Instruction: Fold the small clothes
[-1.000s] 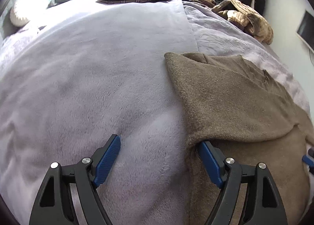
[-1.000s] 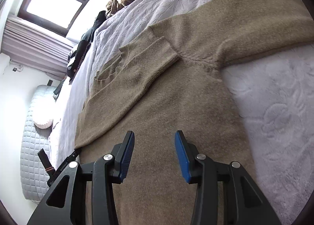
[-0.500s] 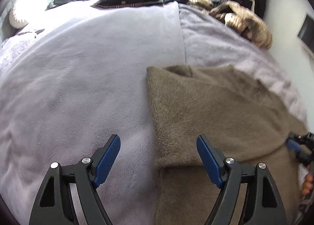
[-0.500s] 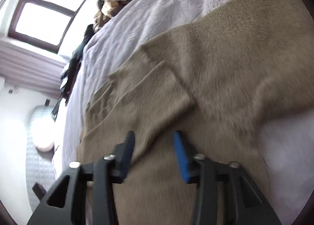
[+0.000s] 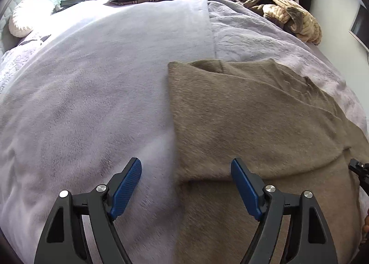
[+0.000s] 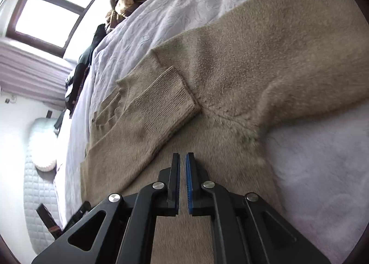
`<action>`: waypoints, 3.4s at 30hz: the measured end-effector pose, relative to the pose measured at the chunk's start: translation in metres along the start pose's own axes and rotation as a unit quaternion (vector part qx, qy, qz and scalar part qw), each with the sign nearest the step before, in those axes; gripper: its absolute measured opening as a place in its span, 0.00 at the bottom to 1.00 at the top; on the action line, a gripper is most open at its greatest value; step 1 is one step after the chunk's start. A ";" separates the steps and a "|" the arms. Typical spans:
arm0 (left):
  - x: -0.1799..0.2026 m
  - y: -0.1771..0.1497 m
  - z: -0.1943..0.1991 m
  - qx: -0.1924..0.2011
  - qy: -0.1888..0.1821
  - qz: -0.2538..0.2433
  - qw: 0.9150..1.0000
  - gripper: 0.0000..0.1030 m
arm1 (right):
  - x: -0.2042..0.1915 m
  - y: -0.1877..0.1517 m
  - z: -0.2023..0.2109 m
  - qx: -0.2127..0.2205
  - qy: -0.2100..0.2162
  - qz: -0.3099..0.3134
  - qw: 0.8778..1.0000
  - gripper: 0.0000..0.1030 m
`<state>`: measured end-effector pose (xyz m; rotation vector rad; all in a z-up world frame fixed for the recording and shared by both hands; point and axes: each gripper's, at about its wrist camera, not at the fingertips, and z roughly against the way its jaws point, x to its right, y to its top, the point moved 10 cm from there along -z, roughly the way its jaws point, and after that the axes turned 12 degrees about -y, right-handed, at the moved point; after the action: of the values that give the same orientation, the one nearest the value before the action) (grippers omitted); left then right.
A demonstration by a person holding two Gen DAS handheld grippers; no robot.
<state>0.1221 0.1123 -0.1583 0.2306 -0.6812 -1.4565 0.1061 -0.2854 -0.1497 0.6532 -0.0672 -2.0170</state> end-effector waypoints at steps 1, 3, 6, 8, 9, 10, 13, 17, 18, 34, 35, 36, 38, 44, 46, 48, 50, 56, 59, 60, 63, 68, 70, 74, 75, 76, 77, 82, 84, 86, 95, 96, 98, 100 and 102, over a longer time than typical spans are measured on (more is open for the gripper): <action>0.006 -0.002 0.003 0.000 -0.003 -0.003 1.000 0.79 | 0.000 -0.004 0.003 -0.002 0.001 0.005 1.000 0.07; 0.016 -0.003 0.007 0.000 -0.006 -0.008 1.000 0.79 | -0.001 -0.012 0.008 -0.007 0.003 0.013 1.000 0.07; 0.032 -0.009 0.016 0.002 -0.009 -0.021 1.000 0.79 | -0.004 -0.022 0.014 -0.010 0.002 0.028 1.000 0.07; 0.043 -0.013 0.023 0.005 -0.012 -0.028 1.000 0.79 | -0.006 -0.031 0.018 -0.013 0.001 0.041 0.999 0.07; 0.048 -0.016 0.027 0.006 -0.014 -0.032 0.999 0.79 | -0.007 -0.037 0.020 -0.015 0.001 0.047 0.999 0.07; 0.050 -0.019 0.031 0.007 -0.015 -0.034 0.999 0.79 | -0.008 -0.041 0.021 -0.017 0.001 0.053 0.998 0.07; 0.061 -0.028 0.039 0.006 -0.022 -0.041 0.999 0.79 | -0.009 -0.054 0.024 -0.023 -0.002 0.069 0.997 0.08; 0.075 -0.043 0.048 0.004 -0.027 -0.050 0.998 0.79 | -0.009 -0.069 0.030 -0.027 -0.005 0.079 0.996 0.61; 0.077 -0.046 0.050 0.003 -0.027 -0.052 0.998 0.79 | -0.009 -0.072 0.031 -0.026 -0.002 0.081 0.996 0.62; 0.109 -0.084 0.067 -0.002 -0.027 -0.082 0.996 1.00 | -0.008 -0.104 0.055 -0.023 0.003 0.112 0.993 0.78; 0.110 -0.086 0.067 -0.004 -0.030 -0.081 0.996 1.00 | -0.007 -0.105 0.056 -0.021 0.002 0.115 0.993 0.78; 0.111 -0.087 0.068 -0.007 -0.033 -0.079 0.996 1.00 | -0.007 -0.106 0.058 -0.019 0.000 0.119 0.993 0.78; 0.112 -0.092 0.067 -0.016 -0.046 -0.067 0.997 1.00 | -0.008 -0.110 0.060 -0.016 0.002 0.126 0.992 0.78; 0.111 -0.114 0.061 -0.050 -0.065 -0.047 0.995 1.00 | -0.009 -0.121 0.066 -0.018 0.010 0.138 0.990 0.80; 0.111 -0.120 0.061 -0.053 -0.066 -0.043 0.996 1.00 | -0.008 -0.124 0.068 -0.019 0.009 0.140 0.990 0.80; 0.111 -0.125 0.062 -0.054 -0.067 -0.039 0.996 1.00 | -0.006 -0.126 0.069 -0.020 0.011 0.140 0.990 0.80; 0.114 -0.127 0.063 -0.053 -0.068 -0.037 0.996 1.00 | -0.004 -0.127 0.071 -0.021 0.015 0.138 0.990 0.80; 0.134 -0.123 0.067 -0.045 -0.063 -0.056 0.995 1.00 | 0.008 -0.119 0.079 -0.014 0.034 0.123 0.992 0.80; 0.148 -0.116 0.064 -0.044 -0.063 -0.068 0.995 1.00 | 0.025 -0.105 0.087 -0.002 0.039 0.099 0.994 0.80; 0.154 -0.115 0.063 -0.044 -0.064 -0.070 0.994 1.00 | 0.031 -0.100 0.090 0.003 0.041 0.090 0.995 0.80; 0.172 -0.111 0.056 -0.048 -0.071 -0.076 0.993 1.00 | 0.060 -0.079 0.102 0.019 0.048 0.049 0.997 0.80; 0.201 -0.108 0.044 -0.054 -0.078 -0.088 0.992 1.00 | 0.120 -0.035 0.129 0.068 0.046 -0.020 0.996 0.80; 0.212 -0.108 0.038 -0.058 -0.082 -0.092 0.991 1.00 | 0.148 -0.014 0.140 0.090 0.046 -0.053 0.993 0.80; 0.237 -0.104 0.024 -0.066 -0.088 -0.098 0.989 1.00 | 0.195 0.023 0.160 0.135 0.037 -0.110 0.984 0.80; 0.243 -0.103 0.021 -0.067 -0.090 -0.098 0.989 1.00 | 0.206 0.031 0.162 0.144 0.032 -0.122 0.981 0.80; 0.249 -0.102 0.018 -0.068 -0.092 -0.098 0.989 1.00 | 0.222 0.042 0.165 0.154 0.027 -0.144 0.977 0.80; 0.258 -0.100 0.013 -0.069 -0.095 -0.100 0.988 1.00 | 0.232 0.048 0.166 0.159 0.024 -0.159 0.974 0.80; 0.285 -0.095 0.000 -0.070 -0.082 -0.126 0.986 1.00 | 0.285 0.078 0.157 0.161 0.052 -0.255 0.952 0.80; 0.293 -0.092 -0.004 -0.070 -0.065 -0.143 0.985 1.00 | 0.292 0.087 0.154 0.164 0.065 -0.275 0.945 0.80; 0.299 -0.089 -0.008 -0.069 -0.054 -0.157 0.984 1.00 | 0.296 0.098 0.154 0.174 0.076 -0.281 0.941 0.80; 0.300 -0.078 -0.015 -0.068 -0.048 -0.152 0.985 1.00 | 0.302 0.123 0.146 0.187 0.103 -0.309 0.927 0.71; 0.299 -0.078 -0.016 -0.067 -0.047 -0.152 0.985 1.00 | 0.302 0.123 0.144 0.185 0.103 -0.310 0.927 0.65; 0.297 -0.076 -0.018 -0.067 -0.043 -0.153 0.985 1.00 | 0.303 0.118 0.141 0.173 0.117 -0.313 0.926 0.20; 0.294 -0.075 -0.019 -0.068 -0.033 -0.157 0.985 1.00 | 0.303 0.112 0.138 0.165 0.131 -0.319 0.924 0.09; 0.288 -0.071 -0.018 -0.063 -0.007 -0.170 0.983 1.00 | 0.295 0.112 0.139 0.169 0.133 -0.313 0.925 0.08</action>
<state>0.0635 -0.1775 -0.1293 0.2463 -0.5762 -1.8243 0.0178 -0.6174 -0.1201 1.2916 -0.0479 -2.5285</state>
